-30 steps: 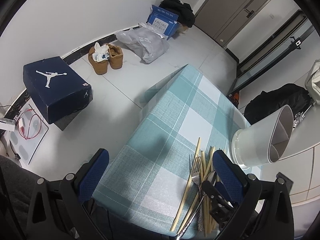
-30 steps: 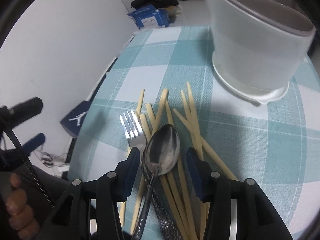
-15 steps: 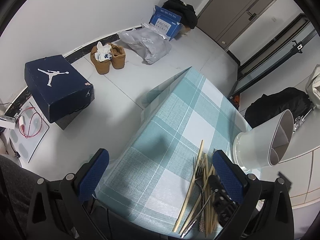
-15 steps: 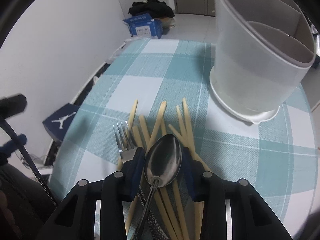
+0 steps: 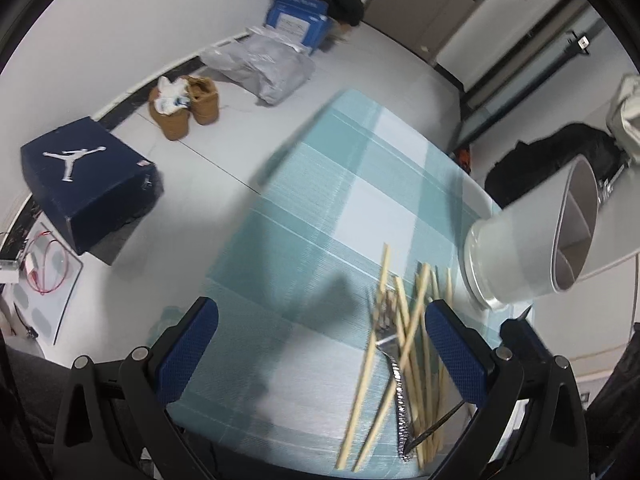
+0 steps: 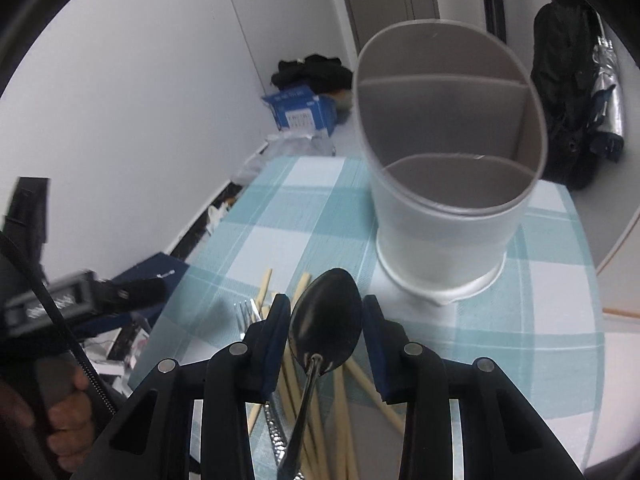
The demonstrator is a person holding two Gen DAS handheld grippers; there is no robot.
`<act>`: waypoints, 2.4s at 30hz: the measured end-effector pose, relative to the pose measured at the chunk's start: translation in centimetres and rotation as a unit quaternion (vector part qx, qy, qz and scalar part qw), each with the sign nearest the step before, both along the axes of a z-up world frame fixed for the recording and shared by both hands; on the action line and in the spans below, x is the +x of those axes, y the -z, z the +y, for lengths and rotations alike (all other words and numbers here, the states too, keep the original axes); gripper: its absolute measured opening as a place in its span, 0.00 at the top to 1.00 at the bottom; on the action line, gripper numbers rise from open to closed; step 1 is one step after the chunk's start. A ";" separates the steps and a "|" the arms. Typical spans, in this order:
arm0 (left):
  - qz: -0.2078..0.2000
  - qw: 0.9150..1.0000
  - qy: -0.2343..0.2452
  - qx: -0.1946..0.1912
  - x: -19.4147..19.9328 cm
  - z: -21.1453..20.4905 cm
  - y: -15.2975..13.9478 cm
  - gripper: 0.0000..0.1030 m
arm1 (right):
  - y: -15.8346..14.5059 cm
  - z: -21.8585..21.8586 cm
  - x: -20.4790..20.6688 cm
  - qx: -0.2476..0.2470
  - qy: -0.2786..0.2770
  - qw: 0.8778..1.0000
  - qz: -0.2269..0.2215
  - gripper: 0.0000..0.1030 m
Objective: Organize utensils
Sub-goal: 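Lift the silver spoon off the chopsticks with the right gripper, then lower the left gripper onto the silver fork and close on it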
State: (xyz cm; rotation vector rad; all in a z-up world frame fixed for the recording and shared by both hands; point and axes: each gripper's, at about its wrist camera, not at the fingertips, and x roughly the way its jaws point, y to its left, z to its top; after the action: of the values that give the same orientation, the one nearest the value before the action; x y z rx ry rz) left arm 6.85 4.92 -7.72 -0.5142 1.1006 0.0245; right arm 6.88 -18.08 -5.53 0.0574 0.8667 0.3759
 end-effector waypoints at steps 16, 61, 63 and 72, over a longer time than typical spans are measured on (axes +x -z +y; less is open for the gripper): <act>0.040 0.998 0.044 0.035 1.5 -3.9 1.9 0.36 | -1.5 -5.0 -0.8 0.049 0.001 0.998 -0.041 0.66; -0.015 0.995 0.063 0.079 1.5 -5.7 0.8 0.48 | -3.8 -7.4 -3.6 0.064 0.020 0.993 -0.093 0.66; -0.007 0.994 0.067 0.083 1.8 -5.7 1.6 0.48 | -3.8 -7.4 -3.6 0.064 0.020 0.993 -0.092 0.66; 0.005 0.993 0.073 0.090 2.3 -6.0 2.1 0.63 | -3.4 -7.7 -3.1 0.061 0.029 0.994 -0.084 0.66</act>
State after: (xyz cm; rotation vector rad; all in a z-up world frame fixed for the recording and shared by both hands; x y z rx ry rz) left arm 9.12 -1.09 -9.79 -0.2728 1.1303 -0.0018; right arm 3.74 -25.77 -2.14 0.1619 0.6735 0.3740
